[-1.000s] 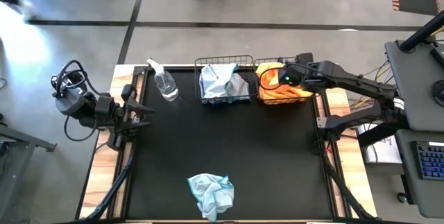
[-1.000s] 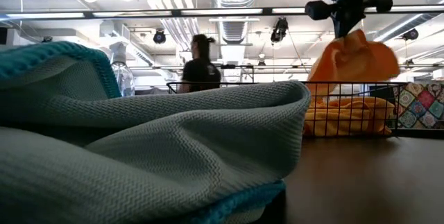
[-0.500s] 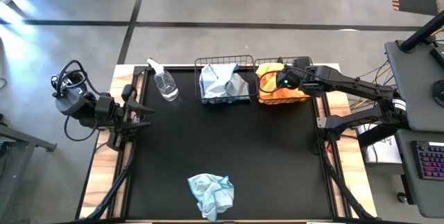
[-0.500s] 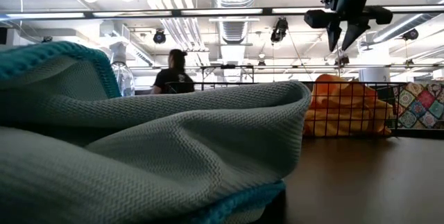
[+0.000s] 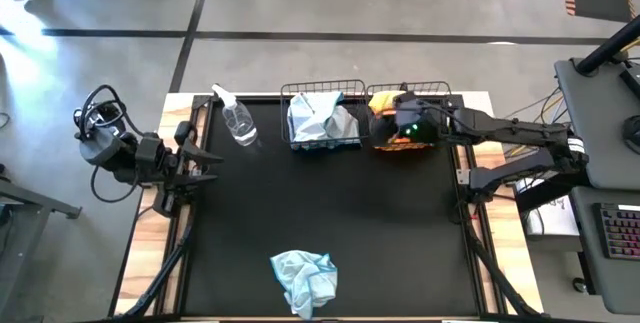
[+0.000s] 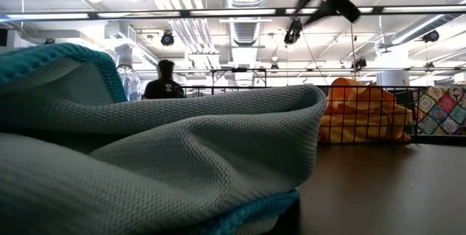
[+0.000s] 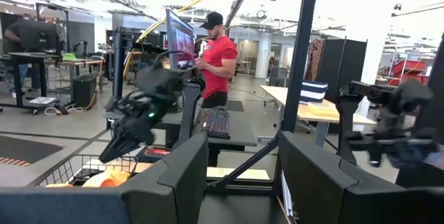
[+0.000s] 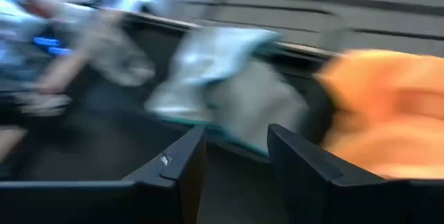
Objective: Sort microfiber towel by color & place in baskets
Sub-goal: Put the blue microfiber towel into the left black wire basket
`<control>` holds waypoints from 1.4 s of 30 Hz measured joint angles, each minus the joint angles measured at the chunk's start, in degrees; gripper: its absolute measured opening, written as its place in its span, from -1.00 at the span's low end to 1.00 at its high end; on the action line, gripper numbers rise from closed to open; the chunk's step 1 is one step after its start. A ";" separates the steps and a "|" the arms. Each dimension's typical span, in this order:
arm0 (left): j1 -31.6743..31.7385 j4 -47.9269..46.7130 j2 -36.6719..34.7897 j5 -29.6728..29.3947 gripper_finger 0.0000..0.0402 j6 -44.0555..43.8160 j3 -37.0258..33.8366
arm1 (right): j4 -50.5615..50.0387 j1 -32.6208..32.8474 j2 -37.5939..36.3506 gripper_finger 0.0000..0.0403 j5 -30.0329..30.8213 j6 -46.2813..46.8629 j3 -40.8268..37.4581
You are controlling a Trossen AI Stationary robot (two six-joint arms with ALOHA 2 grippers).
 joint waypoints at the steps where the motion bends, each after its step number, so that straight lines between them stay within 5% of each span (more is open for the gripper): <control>1: -0.01 -0.01 0.00 0.00 -0.18 0.00 0.00 | 2.76 1.31 0.00 -0.27 -0.42 -0.56 0.02; 13: 0.01 0.12 0.22 0.02 -0.18 -0.43 0.00 | 18.68 18.60 1.03 -0.31 -0.68 -1.80 0.00; 24: 0.01 1.00 1.33 0.20 -0.18 -2.19 0.00 | 40.70 31.60 9.58 -0.32 -0.66 -2.67 0.54; 32: -0.03 1.52 2.27 5.20 -0.18 -3.29 0.00 | 41.37 37.24 19.20 -0.33 -0.28 -2.45 8.27; 42: -0.03 1.52 2.73 9.67 -0.18 -6.08 0.00 | 34.60 41.40 32.13 -0.33 -0.48 -5.48 26.94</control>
